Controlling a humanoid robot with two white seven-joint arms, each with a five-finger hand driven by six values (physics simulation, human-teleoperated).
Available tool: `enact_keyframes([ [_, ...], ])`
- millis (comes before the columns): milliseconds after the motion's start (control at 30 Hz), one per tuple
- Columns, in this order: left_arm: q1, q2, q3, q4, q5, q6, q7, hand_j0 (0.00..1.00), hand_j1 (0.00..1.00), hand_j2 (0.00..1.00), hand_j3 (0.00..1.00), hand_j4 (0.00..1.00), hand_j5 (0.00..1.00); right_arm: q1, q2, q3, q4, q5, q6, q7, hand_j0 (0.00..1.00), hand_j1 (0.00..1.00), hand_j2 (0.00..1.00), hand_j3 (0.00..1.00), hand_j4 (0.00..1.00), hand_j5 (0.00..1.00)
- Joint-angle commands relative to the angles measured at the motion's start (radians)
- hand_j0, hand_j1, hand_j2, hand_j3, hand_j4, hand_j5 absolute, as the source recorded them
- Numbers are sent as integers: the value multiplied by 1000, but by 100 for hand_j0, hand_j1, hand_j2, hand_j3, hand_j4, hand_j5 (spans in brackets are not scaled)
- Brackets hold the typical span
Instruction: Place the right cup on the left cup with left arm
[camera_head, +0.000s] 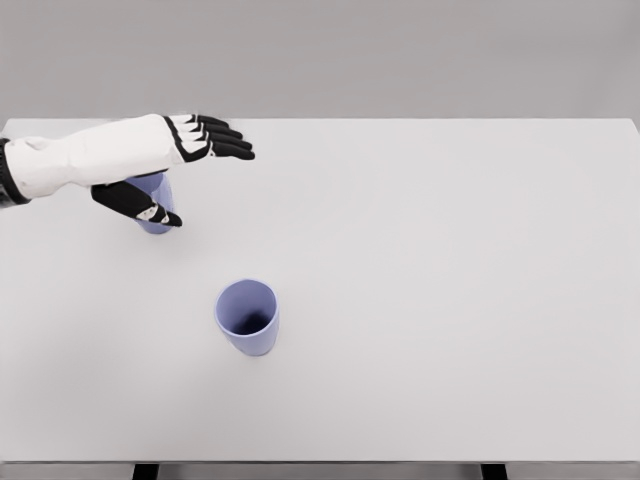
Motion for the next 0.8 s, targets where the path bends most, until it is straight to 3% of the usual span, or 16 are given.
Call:
enact_keyframes([
  [0, 0, 26, -28, -42, 10, 2, 1, 100, 100, 100, 100, 100, 100, 0, 0, 9, 0, 3, 0, 2, 100, 100, 100, 100, 100, 100],
  [200, -31, 49, -34, -91, 11, 2, 1, 100, 100, 100, 100, 100, 100, 0, 0, 1, 0, 0, 0, 2, 100, 100, 100, 100, 100, 100],
  [267, -32, 38, -105, -91, 5, 2, 1, 100, 100, 100, 100, 100, 100, 0, 0, 1, 2, 0, 0, 0, 100, 100, 100, 100, 100, 100],
  [467, -28, 14, -182, -91, -18, 2, 10, 100, 100, 100, 100, 100, 100, 0, 0, 4, 2, 0, 0, 0, 100, 100, 100, 100, 100, 100],
  [767, -9, 15, -223, -91, -26, 2, -7, 100, 100, 100, 100, 100, 100, 0, 0, 3, 2, 0, 0, 0, 100, 100, 100, 100, 100, 100],
])
